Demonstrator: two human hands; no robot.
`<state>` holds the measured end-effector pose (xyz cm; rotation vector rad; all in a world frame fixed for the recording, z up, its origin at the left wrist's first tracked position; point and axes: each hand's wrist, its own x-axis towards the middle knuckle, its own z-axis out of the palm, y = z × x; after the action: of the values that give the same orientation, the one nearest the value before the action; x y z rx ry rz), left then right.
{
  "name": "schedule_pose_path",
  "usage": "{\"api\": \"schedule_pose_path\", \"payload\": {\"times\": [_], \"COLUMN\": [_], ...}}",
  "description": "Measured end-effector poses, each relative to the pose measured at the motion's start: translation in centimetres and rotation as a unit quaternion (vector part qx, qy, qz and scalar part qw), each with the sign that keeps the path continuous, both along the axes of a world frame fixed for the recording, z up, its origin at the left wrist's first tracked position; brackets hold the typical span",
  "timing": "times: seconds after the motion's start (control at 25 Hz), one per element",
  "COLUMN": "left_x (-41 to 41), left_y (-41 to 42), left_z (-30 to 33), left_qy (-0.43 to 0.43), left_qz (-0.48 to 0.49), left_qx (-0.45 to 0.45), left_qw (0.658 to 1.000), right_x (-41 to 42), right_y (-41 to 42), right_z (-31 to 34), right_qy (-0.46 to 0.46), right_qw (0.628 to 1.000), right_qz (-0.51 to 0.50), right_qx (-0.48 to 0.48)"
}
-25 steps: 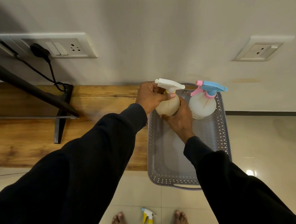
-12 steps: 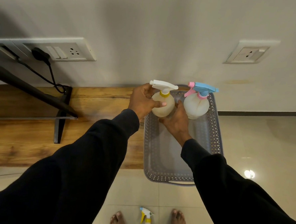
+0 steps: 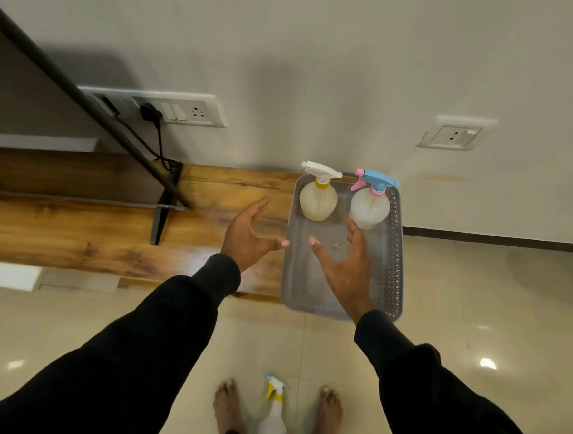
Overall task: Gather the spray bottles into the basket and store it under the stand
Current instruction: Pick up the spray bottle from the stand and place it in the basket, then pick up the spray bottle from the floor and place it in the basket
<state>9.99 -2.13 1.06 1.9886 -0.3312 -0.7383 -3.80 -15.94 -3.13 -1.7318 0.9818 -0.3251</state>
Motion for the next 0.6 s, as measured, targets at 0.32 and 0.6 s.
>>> {"api": "schedule_pose_path", "payload": {"times": [0.32,0.6], "left_x": [-7.9,-13.8], "left_y": [7.1,15.6], "left_z": [-1.9,-7.4], "left_qy": [0.061,0.147], "left_qz": [0.007,-0.037], "left_qx": [0.058,0.1], "left_qw": [0.996,0.983], "right_x": [-8.3,-16.9], "right_y": [6.8,17.9], "right_z": [3.5,-1.9], "right_qy": [-0.02,0.075], "right_qw": [0.997,0.994], "right_qz": [-0.017,-0.035], "right_qx": [-0.071,-0.069]}}
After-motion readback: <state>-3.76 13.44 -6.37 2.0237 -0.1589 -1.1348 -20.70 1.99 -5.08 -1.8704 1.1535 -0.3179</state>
